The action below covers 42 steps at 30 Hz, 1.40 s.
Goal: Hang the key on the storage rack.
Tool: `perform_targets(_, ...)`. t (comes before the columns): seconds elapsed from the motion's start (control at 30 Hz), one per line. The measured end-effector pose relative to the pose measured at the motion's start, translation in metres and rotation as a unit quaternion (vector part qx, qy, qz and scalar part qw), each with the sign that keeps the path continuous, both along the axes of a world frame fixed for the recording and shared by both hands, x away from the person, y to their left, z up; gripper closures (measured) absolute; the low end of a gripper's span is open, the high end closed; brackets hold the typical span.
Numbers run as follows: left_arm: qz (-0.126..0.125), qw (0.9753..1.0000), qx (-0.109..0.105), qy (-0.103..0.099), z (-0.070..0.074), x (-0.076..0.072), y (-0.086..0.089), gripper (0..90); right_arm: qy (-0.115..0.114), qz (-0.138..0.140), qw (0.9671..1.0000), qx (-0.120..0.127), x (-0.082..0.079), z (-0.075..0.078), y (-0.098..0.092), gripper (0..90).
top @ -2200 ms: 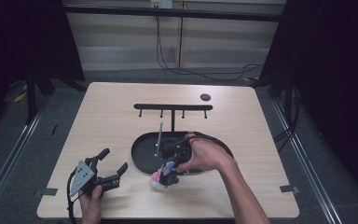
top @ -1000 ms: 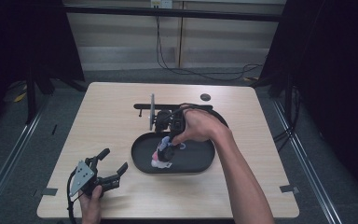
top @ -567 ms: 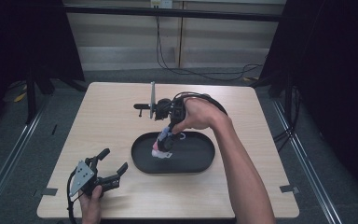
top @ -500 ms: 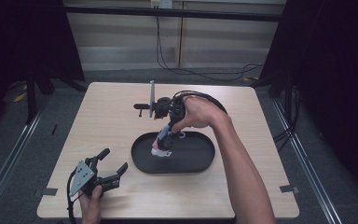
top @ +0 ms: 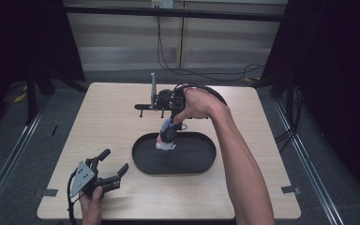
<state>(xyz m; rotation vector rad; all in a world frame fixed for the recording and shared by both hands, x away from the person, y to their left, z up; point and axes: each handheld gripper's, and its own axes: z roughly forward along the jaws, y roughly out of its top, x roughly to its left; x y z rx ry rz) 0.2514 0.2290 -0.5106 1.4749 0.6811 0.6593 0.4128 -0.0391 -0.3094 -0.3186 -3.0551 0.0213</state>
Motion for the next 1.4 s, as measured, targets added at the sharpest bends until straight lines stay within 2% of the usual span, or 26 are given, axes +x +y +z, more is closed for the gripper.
perform_targets(0.23, 0.000, 1.0000, 0.002, -0.001, 0.000, 0.000, 0.000, 15.4, -0.010, 0.001, 1.0000, -0.002, 0.006, 0.007, 0.000, 87.0)
perform_targets(0.47, -0.002, 1.0000, 0.003, -0.002, 0.000, 0.000, 0.001, 15.4, -0.005, 0.000, 1.0000, -0.006, 0.013, 0.010, 0.000, 86.9)
perform_targets(0.57, -0.003, 1.0000, 0.003, -0.002, 0.000, 0.000, 0.000, 15.4, -0.004, 0.005, 1.0000, 0.005, 0.016, 0.009, -0.001, 86.8)
perform_targets(0.77, -0.001, 1.0000, 0.003, -0.001, 0.000, -0.001, 0.000, 15.4, 0.000, 0.004, 1.0000, 0.004, 0.021, 0.006, -0.003, 86.6)
perform_targets(0.9, -0.001, 1.0000, 0.003, -0.002, 0.000, -0.001, 0.000, 15.4, -0.008, 0.006, 0.9999, 0.012, 0.024, 0.006, -0.005, 86.7)
perform_targets(0.93, -0.002, 1.0000, 0.004, -0.002, 0.000, -0.001, 0.000, 15.4, -0.009, 0.002, 0.9999, 0.007, 0.025, 0.006, -0.005, 86.8)
perform_targets(1.07, -0.002, 1.0000, 0.000, -0.001, 0.000, -0.001, 0.000, 15.4, -0.014, -0.003, 0.9998, 0.017, 0.027, 0.006, -0.008, 87.2)
perform_targets(1.4, -0.004, 1.0000, 0.006, -0.003, 0.000, -0.001, 0.001, 15.4, -0.011, -0.013, 0.9996, 0.025, 0.034, 0.005, -0.009, 87.1)
